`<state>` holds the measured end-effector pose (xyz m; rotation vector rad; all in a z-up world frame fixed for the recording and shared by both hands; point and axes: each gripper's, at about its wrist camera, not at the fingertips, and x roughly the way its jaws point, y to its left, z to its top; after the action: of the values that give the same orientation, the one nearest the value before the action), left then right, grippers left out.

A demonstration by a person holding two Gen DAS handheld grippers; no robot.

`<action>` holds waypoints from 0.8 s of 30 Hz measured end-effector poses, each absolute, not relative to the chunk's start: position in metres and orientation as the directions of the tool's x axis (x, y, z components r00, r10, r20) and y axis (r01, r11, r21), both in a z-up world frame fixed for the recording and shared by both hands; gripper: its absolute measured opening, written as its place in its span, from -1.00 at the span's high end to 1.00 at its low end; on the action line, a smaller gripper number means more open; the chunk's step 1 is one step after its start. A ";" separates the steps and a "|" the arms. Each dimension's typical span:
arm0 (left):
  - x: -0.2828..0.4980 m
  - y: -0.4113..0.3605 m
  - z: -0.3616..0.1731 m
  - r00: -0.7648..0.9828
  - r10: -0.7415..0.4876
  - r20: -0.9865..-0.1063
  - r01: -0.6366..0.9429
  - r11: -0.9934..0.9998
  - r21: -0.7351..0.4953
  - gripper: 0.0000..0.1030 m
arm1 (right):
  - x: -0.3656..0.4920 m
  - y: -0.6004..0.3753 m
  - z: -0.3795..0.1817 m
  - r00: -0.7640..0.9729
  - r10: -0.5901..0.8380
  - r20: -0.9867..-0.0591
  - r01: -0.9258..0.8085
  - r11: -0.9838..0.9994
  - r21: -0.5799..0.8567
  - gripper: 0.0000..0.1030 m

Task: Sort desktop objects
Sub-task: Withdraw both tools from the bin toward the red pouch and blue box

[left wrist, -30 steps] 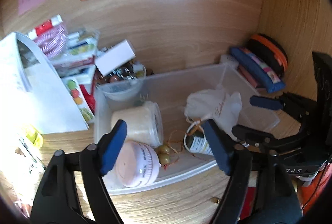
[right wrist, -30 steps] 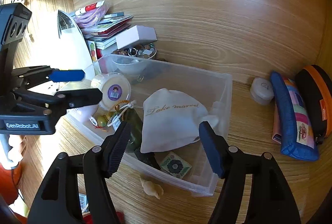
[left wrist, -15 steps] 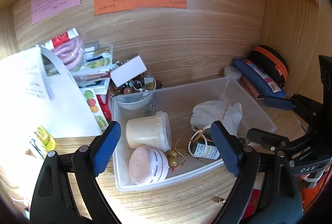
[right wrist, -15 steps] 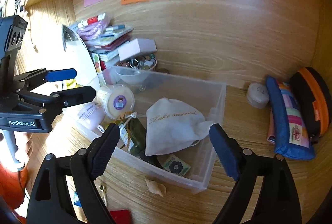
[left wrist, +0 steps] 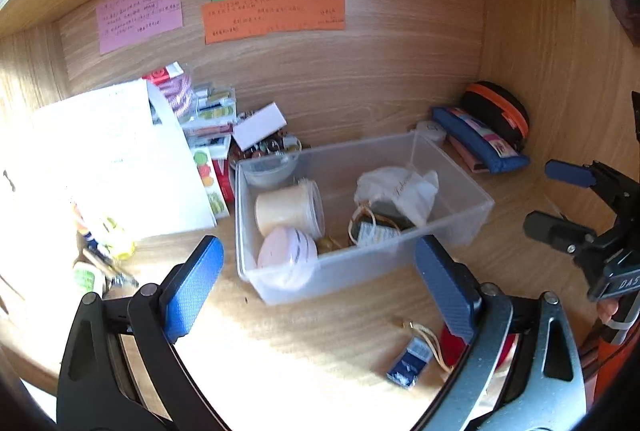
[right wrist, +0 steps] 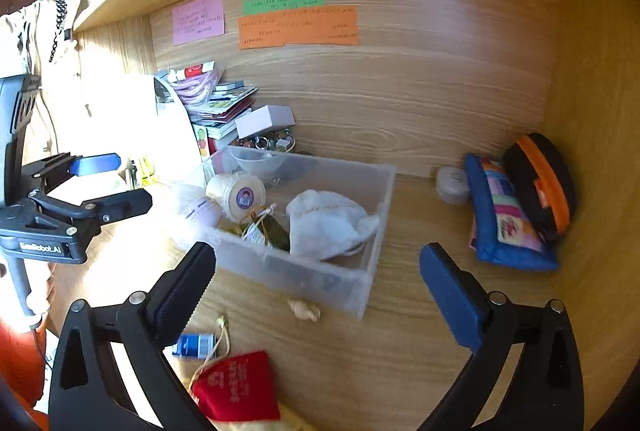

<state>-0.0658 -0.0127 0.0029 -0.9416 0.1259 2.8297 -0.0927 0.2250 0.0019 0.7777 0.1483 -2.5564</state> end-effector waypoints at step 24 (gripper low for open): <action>-0.035 -0.009 -0.086 -0.599 0.150 -0.786 -0.192 -0.981 -0.040 -0.89 | -0.044 0.199 -0.075 -0.548 -0.440 -0.711 0.584 -0.810 0.052 -0.98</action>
<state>-0.0352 -0.0094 -0.0860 -1.2957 0.0718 2.6495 -0.0439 0.1986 -0.0751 0.9980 0.2554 -2.3298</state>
